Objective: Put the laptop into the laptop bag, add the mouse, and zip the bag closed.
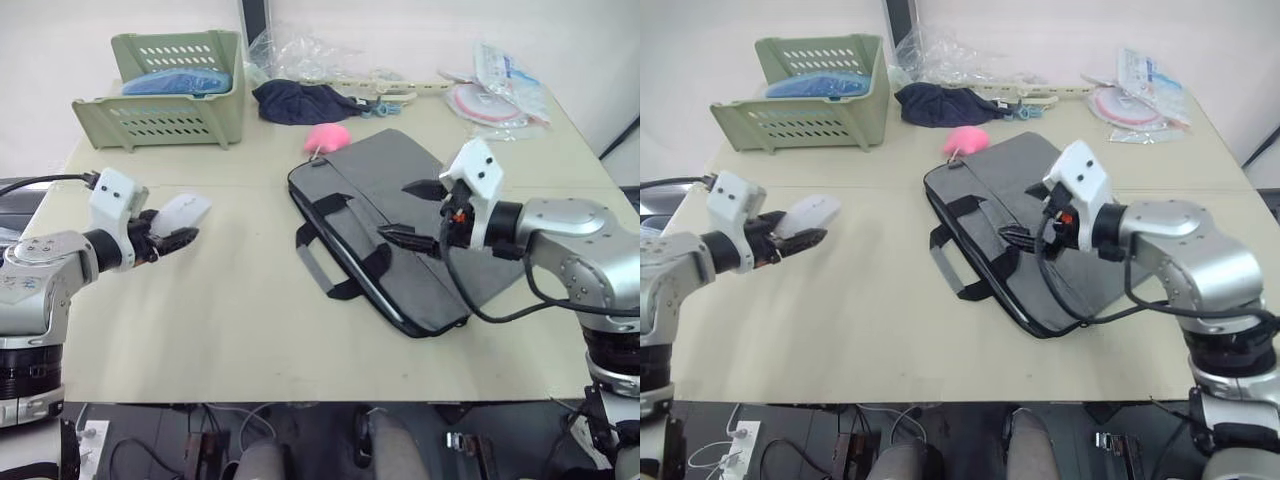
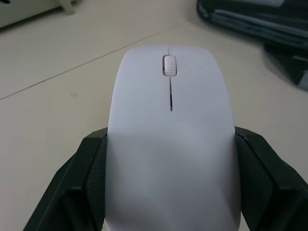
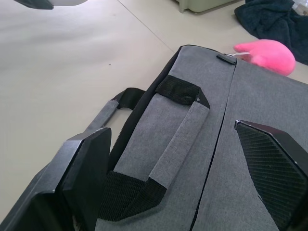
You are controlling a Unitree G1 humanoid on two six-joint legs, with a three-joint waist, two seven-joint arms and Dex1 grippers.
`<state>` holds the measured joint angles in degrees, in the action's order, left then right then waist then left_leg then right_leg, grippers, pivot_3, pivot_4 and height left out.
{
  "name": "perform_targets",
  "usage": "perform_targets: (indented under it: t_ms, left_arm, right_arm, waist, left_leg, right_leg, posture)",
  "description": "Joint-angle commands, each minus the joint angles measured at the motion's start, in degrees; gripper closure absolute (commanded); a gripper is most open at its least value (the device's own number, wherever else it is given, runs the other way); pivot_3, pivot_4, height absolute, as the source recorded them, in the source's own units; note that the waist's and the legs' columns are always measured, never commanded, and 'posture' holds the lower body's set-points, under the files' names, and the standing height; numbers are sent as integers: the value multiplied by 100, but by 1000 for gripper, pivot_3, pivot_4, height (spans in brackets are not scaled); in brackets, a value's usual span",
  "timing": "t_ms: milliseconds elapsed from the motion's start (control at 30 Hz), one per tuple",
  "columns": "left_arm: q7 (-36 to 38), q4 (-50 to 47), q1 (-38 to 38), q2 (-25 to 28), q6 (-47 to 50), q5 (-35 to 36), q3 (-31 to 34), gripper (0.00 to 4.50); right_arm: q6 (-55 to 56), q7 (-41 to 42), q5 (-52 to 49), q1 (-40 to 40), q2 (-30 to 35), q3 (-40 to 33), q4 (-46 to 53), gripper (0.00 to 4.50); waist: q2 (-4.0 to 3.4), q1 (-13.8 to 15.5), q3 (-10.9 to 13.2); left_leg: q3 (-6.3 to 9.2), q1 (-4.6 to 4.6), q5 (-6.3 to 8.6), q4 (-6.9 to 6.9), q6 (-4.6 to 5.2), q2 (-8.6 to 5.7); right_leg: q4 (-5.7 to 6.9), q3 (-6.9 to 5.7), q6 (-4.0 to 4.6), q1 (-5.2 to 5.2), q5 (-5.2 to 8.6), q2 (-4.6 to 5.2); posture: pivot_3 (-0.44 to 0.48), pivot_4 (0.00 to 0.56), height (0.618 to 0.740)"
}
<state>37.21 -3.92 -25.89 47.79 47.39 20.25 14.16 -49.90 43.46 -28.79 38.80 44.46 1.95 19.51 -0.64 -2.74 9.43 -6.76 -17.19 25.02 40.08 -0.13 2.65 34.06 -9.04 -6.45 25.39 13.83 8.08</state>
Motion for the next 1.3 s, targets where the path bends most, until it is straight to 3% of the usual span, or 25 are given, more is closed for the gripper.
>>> perform_targets:
  t_ms: [33,233,567,767,967,1300]
  left_arm:
    - [818,-738,188,-162,-449,746,224,1601]
    - [988,-884,-49,-280,78,1651,547,1601]
    - [1071,-842,119,-24,-25,1537,205,1601]
    - [1068,-819,76,-3,-25,1508,89,1601]
    - [1025,-768,-1,-40,-47,1503,-24,1601]
    - [990,-719,-49,-50,-85,1480,-106,1601]
  right_arm:
    - [12,-689,254,-86,-319,-148,330,0]
    - [-168,-1119,342,-294,-653,-113,546,0]
    - [-271,-2342,1156,-718,-1692,658,1009,0]
    - [-78,-2637,1506,-900,-2001,1023,1036,0]
    - [401,-2824,2573,-841,-1768,1786,643,0]
    - [730,-2820,3236,-790,-1896,2129,295,0]
  waist:
    - [0,5,0]
    - [0,-27,0]
    - [-2,-52,0]
    - [0,-46,-1]
    - [0,-69,-1]
    - [0,-69,-1]
  left_leg:
    - [0,-1,0,1,0,0]
    - [1,0,0,2,0,0]
    - [3,2,0,0,0,0]
    - [4,1,0,-1,0,0]
    - [3,3,0,-1,0,0]
    - [3,1,0,-1,0,0]
  right_leg:
    - [0,0,0,0,0,0]
    - [1,1,0,0,0,0]
    - [2,1,0,0,0,-2]
    - [0,0,0,0,0,-2]
    - [0,1,1,0,0,-3]
    - [-1,1,1,0,0,-3]
  posture:
    - [0,150,740]
    - [0,150,740]
    - [0,150,740]
    - [0,150,740]
    - [0,150,740]
    - [0,150,740]
